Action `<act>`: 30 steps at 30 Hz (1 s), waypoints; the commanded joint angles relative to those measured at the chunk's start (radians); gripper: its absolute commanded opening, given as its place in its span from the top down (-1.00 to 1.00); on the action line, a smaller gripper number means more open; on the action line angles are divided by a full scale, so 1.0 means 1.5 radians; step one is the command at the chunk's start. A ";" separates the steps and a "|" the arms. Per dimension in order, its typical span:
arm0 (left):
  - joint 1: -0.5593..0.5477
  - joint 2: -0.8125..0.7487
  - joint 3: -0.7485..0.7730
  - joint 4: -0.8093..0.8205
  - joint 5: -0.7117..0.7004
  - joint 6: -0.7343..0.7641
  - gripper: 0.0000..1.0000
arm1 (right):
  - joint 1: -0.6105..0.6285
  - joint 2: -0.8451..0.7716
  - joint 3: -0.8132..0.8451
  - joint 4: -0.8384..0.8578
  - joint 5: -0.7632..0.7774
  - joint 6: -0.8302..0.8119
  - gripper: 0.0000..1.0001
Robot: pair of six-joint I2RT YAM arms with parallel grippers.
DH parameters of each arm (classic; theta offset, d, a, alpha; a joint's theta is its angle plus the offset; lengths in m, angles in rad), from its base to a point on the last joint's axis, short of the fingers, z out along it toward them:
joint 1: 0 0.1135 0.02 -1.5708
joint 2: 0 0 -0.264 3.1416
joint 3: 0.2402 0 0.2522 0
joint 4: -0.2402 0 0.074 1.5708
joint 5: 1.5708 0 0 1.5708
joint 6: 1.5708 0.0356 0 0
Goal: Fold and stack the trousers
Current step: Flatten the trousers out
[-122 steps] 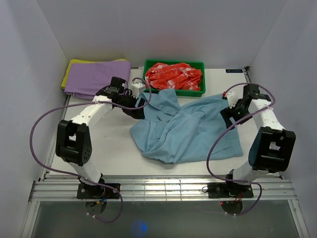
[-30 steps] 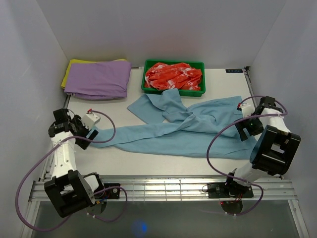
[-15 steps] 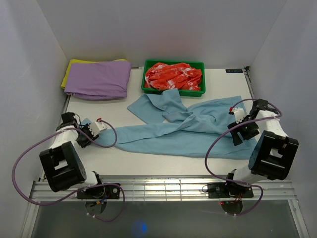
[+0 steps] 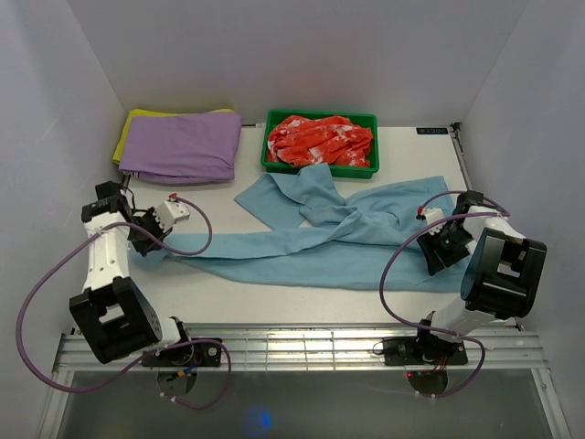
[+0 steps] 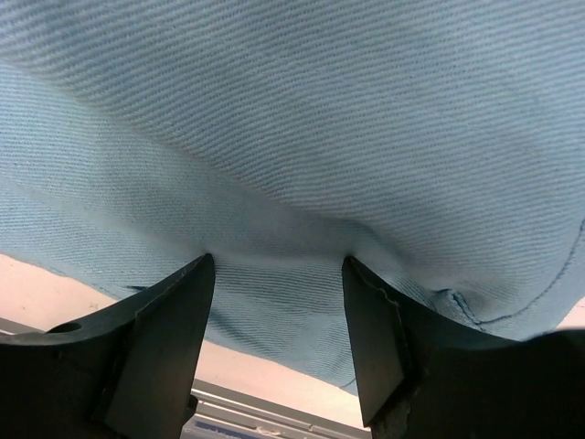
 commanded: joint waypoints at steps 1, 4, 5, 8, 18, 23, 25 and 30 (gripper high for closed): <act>-0.001 -0.008 0.073 -0.215 0.051 0.019 1.00 | 0.000 0.007 -0.007 0.054 0.014 -0.017 -0.29; -0.001 0.103 0.161 -0.243 0.068 -0.068 1.00 | 0.000 -0.003 -0.014 0.074 0.037 -0.028 -0.29; -0.001 0.142 0.189 -0.243 0.084 -0.097 1.00 | 0.000 -0.001 -0.015 0.081 0.044 -0.029 -0.29; 0.000 0.324 0.340 -0.241 0.134 -0.221 1.00 | 0.000 0.013 -0.009 0.090 0.060 -0.031 -0.28; 0.002 0.649 0.708 -0.148 0.095 -0.520 0.04 | 0.002 -0.005 -0.016 0.084 0.067 -0.036 -0.27; 0.039 0.548 0.651 -0.093 0.092 -0.520 -0.96 | 0.002 -0.027 -0.019 0.075 0.068 -0.041 -0.27; 0.057 0.512 0.599 -0.073 0.101 -0.500 -0.96 | 0.004 -0.034 -0.017 0.071 0.066 -0.043 -0.28; 0.125 0.446 0.524 -0.072 0.135 -0.440 -0.96 | 0.003 -0.065 0.008 0.033 0.037 -0.049 -0.33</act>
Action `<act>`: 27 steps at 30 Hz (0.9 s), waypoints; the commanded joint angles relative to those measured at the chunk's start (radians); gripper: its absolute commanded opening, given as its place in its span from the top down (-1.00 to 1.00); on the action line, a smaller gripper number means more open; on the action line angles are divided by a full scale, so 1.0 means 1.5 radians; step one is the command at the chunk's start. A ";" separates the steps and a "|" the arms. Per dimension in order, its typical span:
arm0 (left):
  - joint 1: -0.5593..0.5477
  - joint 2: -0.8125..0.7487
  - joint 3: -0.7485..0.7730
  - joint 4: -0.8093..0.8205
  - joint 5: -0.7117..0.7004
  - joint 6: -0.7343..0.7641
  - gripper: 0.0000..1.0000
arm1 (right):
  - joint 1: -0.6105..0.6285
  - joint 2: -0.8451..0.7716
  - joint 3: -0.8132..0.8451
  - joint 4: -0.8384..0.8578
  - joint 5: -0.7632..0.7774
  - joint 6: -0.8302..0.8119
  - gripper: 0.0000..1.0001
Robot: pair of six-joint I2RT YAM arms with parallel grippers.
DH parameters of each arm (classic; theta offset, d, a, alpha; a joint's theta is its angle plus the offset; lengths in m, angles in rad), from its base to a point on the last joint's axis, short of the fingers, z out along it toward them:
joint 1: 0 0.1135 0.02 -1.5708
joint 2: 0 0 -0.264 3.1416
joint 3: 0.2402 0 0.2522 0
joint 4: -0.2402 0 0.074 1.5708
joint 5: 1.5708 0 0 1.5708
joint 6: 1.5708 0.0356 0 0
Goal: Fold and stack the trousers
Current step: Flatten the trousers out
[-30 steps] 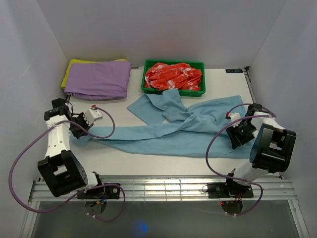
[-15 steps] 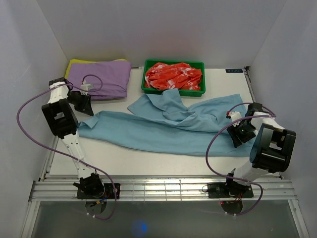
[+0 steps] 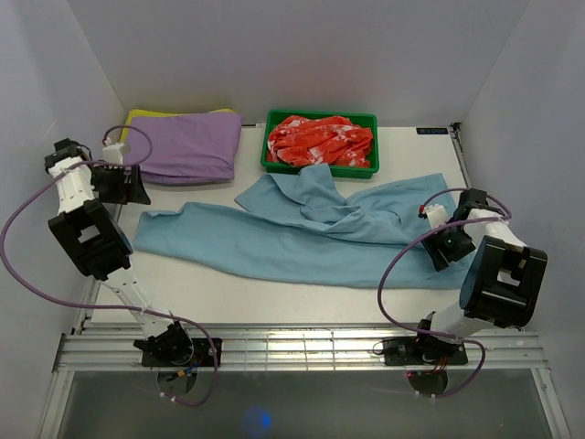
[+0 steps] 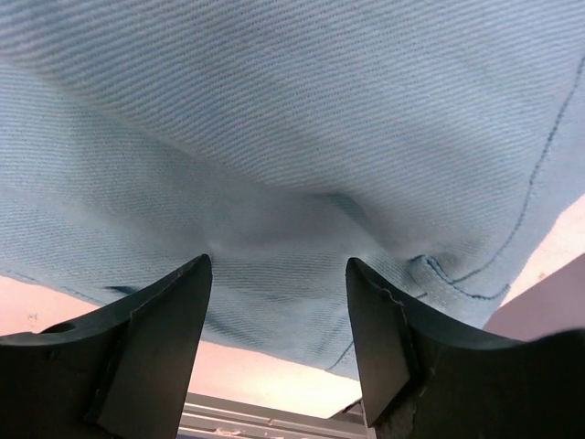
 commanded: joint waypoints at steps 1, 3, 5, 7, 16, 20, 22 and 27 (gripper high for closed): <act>0.046 -0.060 -0.046 0.008 0.053 0.058 -0.96 | 0.001 -0.042 0.022 -0.023 -0.021 -0.023 -0.36; 0.067 -0.065 -0.068 0.004 0.061 0.077 -0.96 | 0.003 -0.051 0.024 -0.043 -0.041 -0.030 -0.39; 0.075 -0.067 -0.112 0.007 0.055 0.109 -0.96 | 0.005 -0.060 0.022 -0.053 -0.053 -0.041 -0.41; 0.076 -0.073 -0.150 0.048 0.045 0.109 -0.96 | 0.008 -0.064 0.011 -0.055 -0.057 -0.048 -0.42; 0.068 -0.051 -0.269 0.209 0.037 0.009 -0.95 | 0.028 -0.042 -0.063 0.025 -0.024 -0.045 -0.39; 0.028 -0.052 -0.320 0.259 -0.049 -0.006 -0.64 | 0.036 -0.009 -0.083 0.062 0.001 -0.038 -0.36; 0.014 -0.065 -0.362 0.285 -0.114 -0.002 -0.40 | 0.037 0.000 -0.093 0.084 0.015 -0.041 -0.34; 0.006 -0.079 -0.400 0.249 -0.213 0.023 0.61 | 0.036 0.007 -0.124 0.119 0.074 -0.060 -0.29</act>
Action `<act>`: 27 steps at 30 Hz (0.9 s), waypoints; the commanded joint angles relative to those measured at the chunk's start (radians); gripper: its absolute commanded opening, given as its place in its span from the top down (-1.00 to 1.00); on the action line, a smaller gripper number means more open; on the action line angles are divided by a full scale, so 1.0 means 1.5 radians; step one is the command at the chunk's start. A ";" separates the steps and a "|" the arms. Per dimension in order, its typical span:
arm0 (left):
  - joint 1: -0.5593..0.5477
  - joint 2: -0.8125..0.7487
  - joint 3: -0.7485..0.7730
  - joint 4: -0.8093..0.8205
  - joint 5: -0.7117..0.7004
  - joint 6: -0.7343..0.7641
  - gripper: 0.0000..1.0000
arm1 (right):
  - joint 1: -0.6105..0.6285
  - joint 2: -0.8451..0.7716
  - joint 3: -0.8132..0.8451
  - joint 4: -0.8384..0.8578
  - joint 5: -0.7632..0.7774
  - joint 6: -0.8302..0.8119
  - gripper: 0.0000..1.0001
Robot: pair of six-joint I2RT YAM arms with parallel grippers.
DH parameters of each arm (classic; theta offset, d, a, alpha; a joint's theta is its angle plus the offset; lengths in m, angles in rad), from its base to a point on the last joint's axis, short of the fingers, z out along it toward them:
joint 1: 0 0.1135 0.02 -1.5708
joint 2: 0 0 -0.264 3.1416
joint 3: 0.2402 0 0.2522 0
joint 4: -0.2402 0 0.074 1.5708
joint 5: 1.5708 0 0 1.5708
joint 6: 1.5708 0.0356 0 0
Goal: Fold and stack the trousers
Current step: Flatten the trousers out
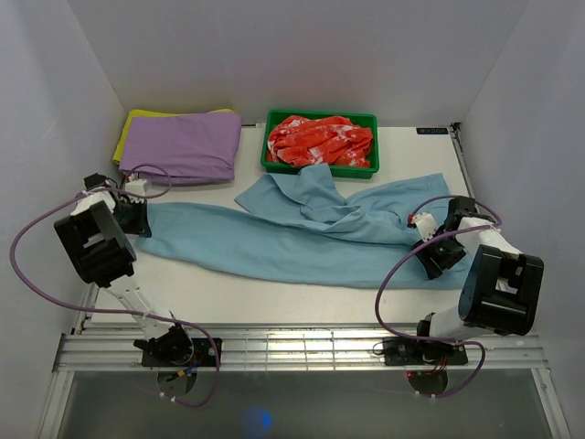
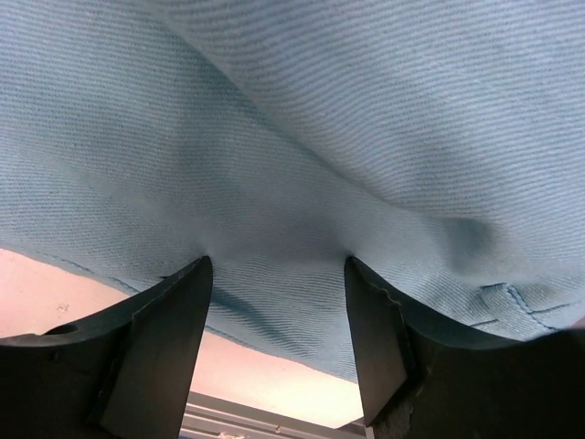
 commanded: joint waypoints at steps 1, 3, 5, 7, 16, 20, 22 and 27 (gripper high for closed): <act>0.001 -0.010 -0.046 -0.037 -0.108 0.021 0.90 | -0.002 0.041 -0.060 0.109 0.083 -0.030 -0.27; 0.015 -0.051 -0.033 -0.063 -0.105 0.032 1.00 | -0.003 0.029 -0.059 0.105 0.086 -0.029 -0.26; 0.026 -0.084 0.021 -0.136 -0.084 0.037 1.00 | -0.003 0.014 -0.056 0.088 0.082 -0.029 -0.25; 0.031 -0.101 0.063 -0.212 -0.065 0.036 1.00 | -0.003 0.005 -0.055 0.078 0.085 -0.036 -0.23; 0.049 -0.128 0.128 -0.341 -0.107 0.054 1.00 | -0.008 -0.067 -0.107 0.074 0.155 -0.119 -0.22; 0.058 -0.114 0.036 -0.292 -0.164 0.074 1.00 | -0.010 -0.064 -0.121 0.070 0.174 -0.135 -0.20; 0.069 -0.115 -0.033 -0.256 -0.185 0.099 1.00 | -0.010 -0.068 -0.139 0.062 0.184 -0.148 -0.13; 0.108 -0.138 -0.150 -0.177 -0.249 0.158 1.00 | -0.013 -0.115 -0.180 0.015 0.208 -0.222 0.03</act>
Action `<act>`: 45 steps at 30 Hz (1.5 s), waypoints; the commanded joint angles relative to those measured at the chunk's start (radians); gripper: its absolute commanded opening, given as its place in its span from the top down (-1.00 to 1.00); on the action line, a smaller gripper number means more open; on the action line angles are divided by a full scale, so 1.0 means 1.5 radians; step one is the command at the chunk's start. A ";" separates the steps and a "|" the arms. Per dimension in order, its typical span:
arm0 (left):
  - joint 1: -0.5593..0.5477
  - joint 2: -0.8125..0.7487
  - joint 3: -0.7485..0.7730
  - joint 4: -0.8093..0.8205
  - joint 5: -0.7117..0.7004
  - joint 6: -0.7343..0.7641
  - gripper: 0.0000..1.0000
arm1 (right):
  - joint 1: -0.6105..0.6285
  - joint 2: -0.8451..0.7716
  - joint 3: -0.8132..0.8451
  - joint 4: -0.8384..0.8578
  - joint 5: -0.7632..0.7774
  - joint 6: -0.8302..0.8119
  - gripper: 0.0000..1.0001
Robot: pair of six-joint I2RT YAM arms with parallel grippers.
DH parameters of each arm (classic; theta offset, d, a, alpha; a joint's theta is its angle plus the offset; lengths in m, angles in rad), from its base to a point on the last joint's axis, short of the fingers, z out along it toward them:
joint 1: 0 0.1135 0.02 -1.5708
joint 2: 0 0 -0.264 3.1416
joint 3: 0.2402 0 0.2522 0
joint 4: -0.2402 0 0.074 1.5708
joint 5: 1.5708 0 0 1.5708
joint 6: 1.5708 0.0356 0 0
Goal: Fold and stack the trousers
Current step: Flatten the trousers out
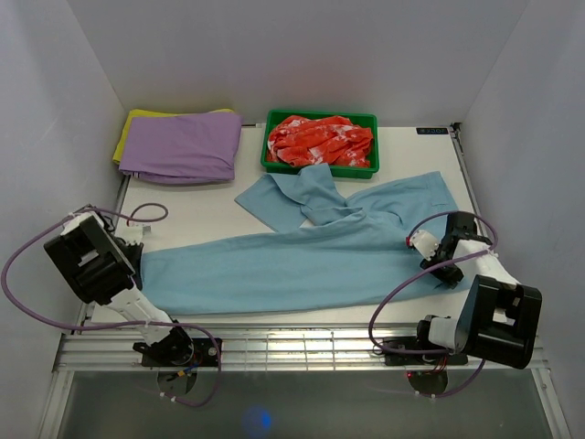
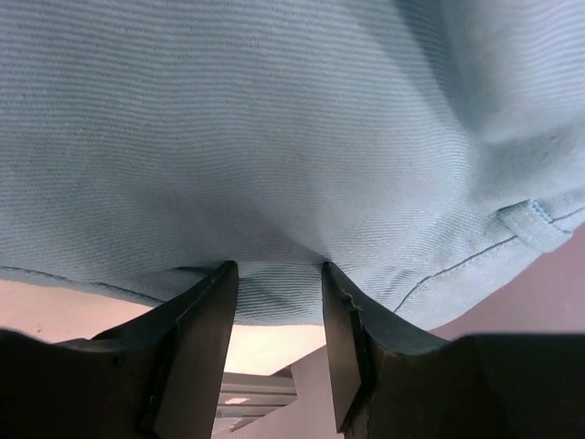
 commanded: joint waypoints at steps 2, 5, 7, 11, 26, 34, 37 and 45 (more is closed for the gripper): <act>0.027 -0.062 -0.062 0.094 -0.088 0.095 0.92 | -0.016 -0.021 -0.045 -0.115 0.033 -0.094 0.03; 0.026 -0.091 -0.012 0.041 0.015 0.116 -0.01 | -0.016 -0.045 0.043 -0.204 -0.063 -0.087 -0.10; 0.021 -0.116 0.084 -0.010 0.138 0.113 -0.25 | -0.017 -0.045 0.103 -0.246 -0.121 -0.068 -0.24; -0.068 -0.151 0.202 -0.037 0.288 0.056 -0.43 | -0.016 -0.013 0.265 -0.284 -0.281 0.007 -0.59; -0.576 0.038 0.255 0.340 0.101 -0.397 -0.50 | -0.011 0.246 0.452 -0.066 -0.323 0.351 -0.96; -0.658 0.186 0.307 0.374 -0.111 -0.423 -0.54 | -0.010 0.329 0.397 0.011 -0.248 0.359 -0.94; -0.668 0.228 0.308 0.367 -0.153 -0.424 -0.41 | -0.009 0.350 0.368 0.033 -0.196 0.349 -0.93; -0.627 0.228 0.272 0.311 -0.145 -0.423 1.00 | -0.017 0.379 0.323 0.059 -0.096 0.311 -0.89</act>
